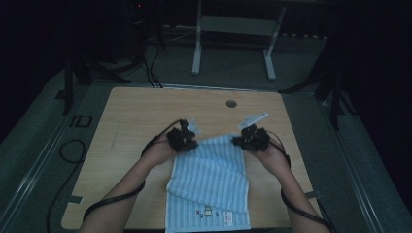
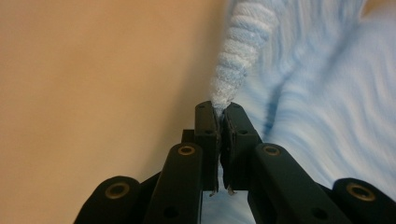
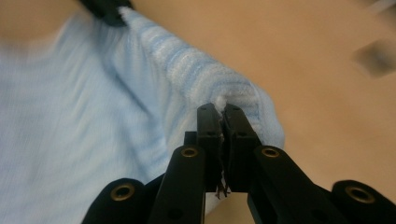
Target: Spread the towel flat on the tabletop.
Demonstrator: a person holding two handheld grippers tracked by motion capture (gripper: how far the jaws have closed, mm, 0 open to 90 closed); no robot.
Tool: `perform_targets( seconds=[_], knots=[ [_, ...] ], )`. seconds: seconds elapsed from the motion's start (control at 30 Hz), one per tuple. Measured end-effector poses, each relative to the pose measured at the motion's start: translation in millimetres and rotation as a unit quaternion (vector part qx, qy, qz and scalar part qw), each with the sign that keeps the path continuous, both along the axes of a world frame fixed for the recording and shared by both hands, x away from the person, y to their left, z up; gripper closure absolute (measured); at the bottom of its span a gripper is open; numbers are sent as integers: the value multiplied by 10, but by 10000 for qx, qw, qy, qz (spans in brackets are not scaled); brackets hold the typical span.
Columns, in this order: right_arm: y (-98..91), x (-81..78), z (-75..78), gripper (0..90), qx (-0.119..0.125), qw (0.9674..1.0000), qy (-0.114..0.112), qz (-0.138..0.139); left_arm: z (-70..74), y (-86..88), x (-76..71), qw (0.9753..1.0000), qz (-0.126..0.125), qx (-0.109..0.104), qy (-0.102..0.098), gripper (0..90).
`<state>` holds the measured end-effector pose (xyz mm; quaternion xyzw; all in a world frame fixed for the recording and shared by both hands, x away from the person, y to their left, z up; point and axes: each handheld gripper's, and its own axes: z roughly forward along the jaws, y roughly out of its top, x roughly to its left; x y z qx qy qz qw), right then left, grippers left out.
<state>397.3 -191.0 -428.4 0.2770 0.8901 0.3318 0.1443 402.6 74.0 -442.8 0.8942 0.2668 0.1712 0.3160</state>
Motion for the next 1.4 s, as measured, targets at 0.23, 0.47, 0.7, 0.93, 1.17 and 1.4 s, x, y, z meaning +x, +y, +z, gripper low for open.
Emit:
perform_targets(
  seconds=[0.23,0.47,0.7,0.93,1.17,1.4],
  knots=[
    [-209,447,452,550,812,9873,-278,-1335,451,297,259,9925,1140,-339,-290,545],
    [-106,375,-30,503,46,9941,292,-1043,-129,331,89,9970,616,174,437,506],
    [33,207,-543,472,-221,9935,930,-623,-480,294,-75,9956,333,164,859,506],
    [95,142,-820,468,-381,9918,1134,-458,-721,305,-124,9930,268,180,1135,505],
    [140,146,-890,226,-173,9931,1138,-224,-799,335,-118,9926,282,-9,1180,479],
    [182,94,-1010,146,-351,9954,889,-6,-934,351,-128,9910,106,117,1326,402]
  ],
)
